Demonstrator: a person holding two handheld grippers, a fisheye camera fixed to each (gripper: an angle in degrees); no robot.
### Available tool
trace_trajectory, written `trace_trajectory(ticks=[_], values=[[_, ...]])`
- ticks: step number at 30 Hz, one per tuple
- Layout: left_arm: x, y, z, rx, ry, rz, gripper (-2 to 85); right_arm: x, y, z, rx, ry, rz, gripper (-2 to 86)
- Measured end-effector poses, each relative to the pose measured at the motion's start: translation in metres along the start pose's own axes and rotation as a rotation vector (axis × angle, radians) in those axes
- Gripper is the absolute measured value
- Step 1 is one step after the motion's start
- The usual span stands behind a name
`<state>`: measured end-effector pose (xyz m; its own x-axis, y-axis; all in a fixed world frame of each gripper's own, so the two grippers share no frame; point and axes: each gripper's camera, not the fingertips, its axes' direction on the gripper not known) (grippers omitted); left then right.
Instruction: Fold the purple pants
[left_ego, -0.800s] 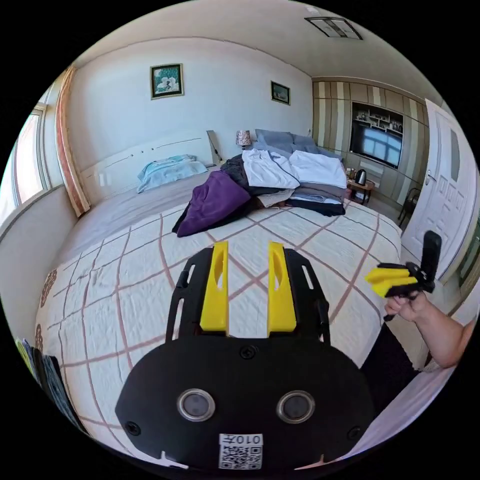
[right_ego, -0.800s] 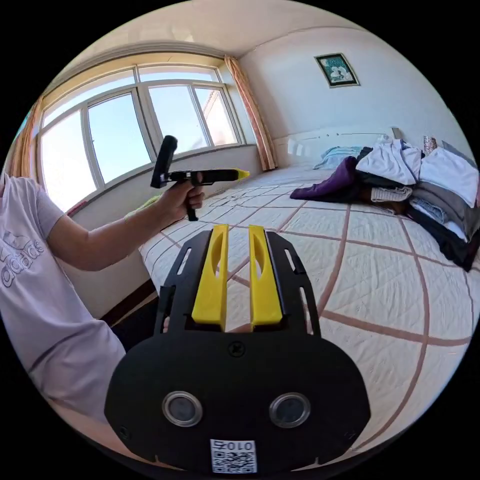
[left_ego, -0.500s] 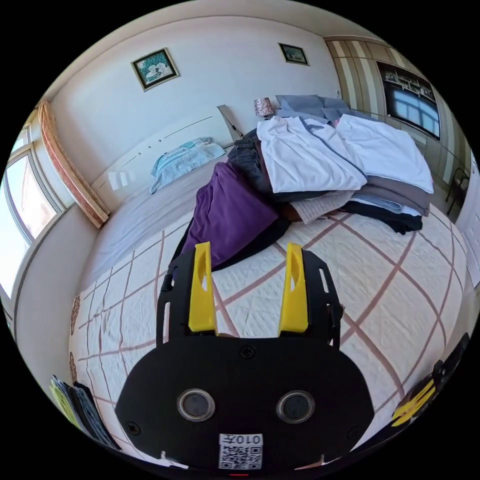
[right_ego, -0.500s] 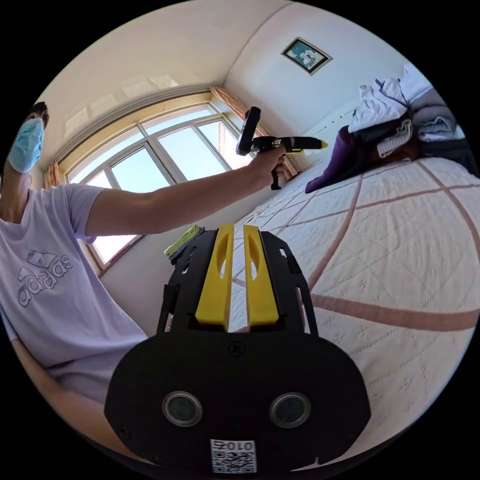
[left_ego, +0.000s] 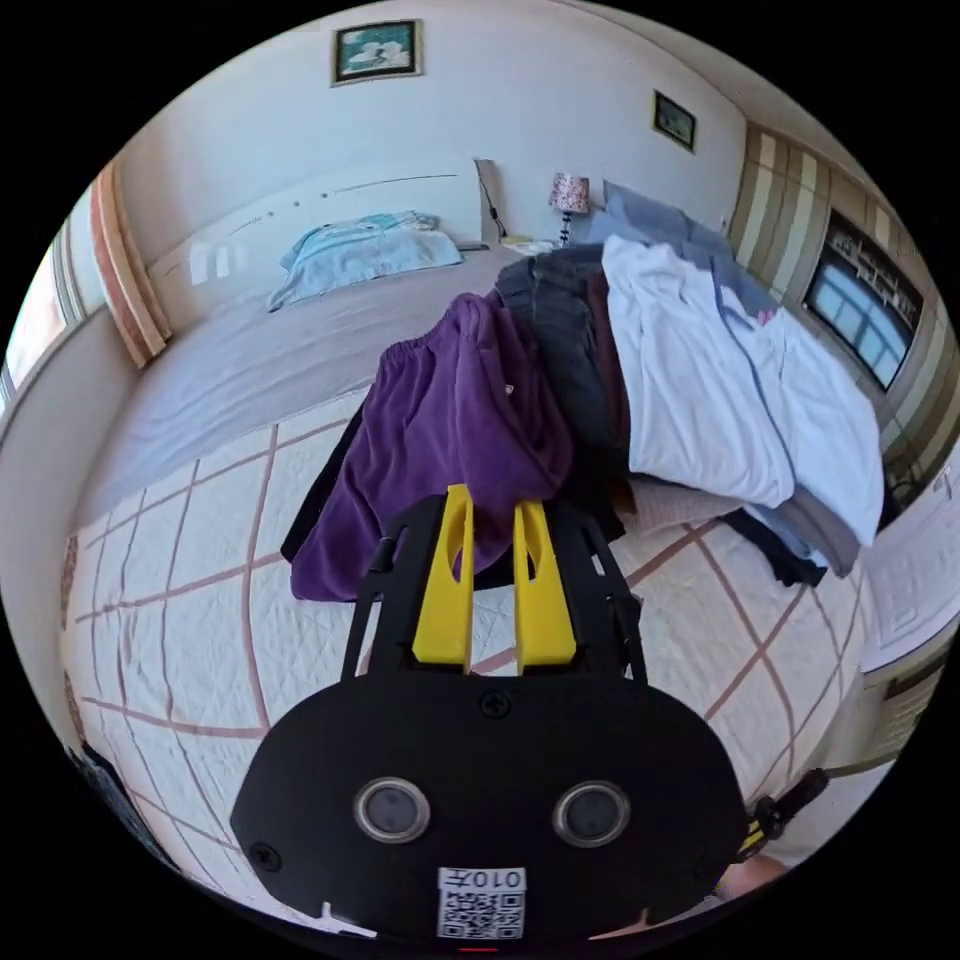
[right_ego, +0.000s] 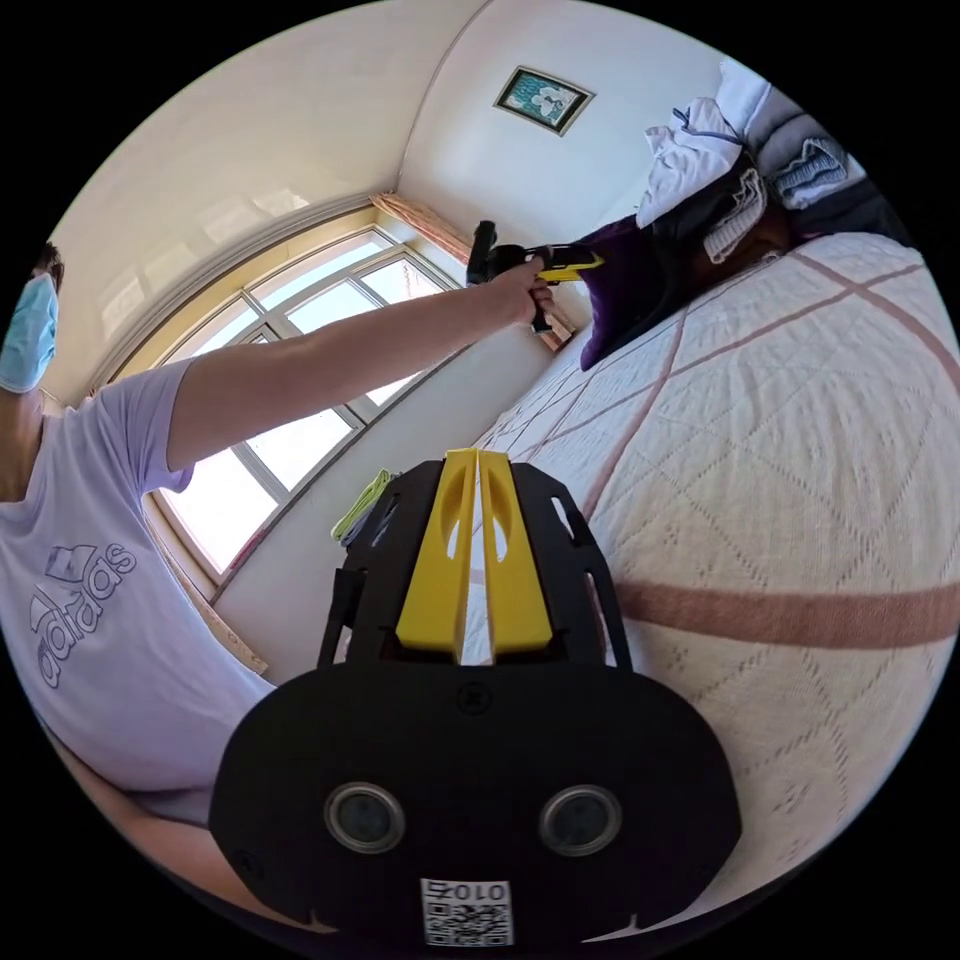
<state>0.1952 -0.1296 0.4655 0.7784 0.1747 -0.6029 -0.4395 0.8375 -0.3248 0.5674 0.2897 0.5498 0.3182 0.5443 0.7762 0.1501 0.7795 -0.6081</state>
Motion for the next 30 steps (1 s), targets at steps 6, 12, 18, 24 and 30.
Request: trace_trajectory(ticks=[6, 12, 18, 24, 30], values=[[-0.023, -0.010, -0.131, 0.091, -0.027, 0.223, 7.3, 0.015, -0.008, 0.008, -0.010, 0.019, 0.021, 2.9], [0.043, 0.162, -0.245, -0.108, -0.022, 0.906, 10.1, 0.025, -0.018, 0.018, -0.033, 0.008, 0.036, 4.3], [-0.061, 0.326, -0.250, -0.104, 0.507, 0.340, 9.8, 0.032, -0.030, 0.029, -0.054, 0.049, 0.111, 6.7], [-0.111, 0.440, -0.261, 0.091, 0.470, -0.005, 7.6, -0.008, -0.064, 0.051, 0.018, 0.119, 0.152, 11.0], [-0.117, 0.473, -0.258, 0.038, 0.390, -0.027, 7.3, -0.022, -0.101, 0.134, -0.157, 0.377, 0.165, 14.7]])
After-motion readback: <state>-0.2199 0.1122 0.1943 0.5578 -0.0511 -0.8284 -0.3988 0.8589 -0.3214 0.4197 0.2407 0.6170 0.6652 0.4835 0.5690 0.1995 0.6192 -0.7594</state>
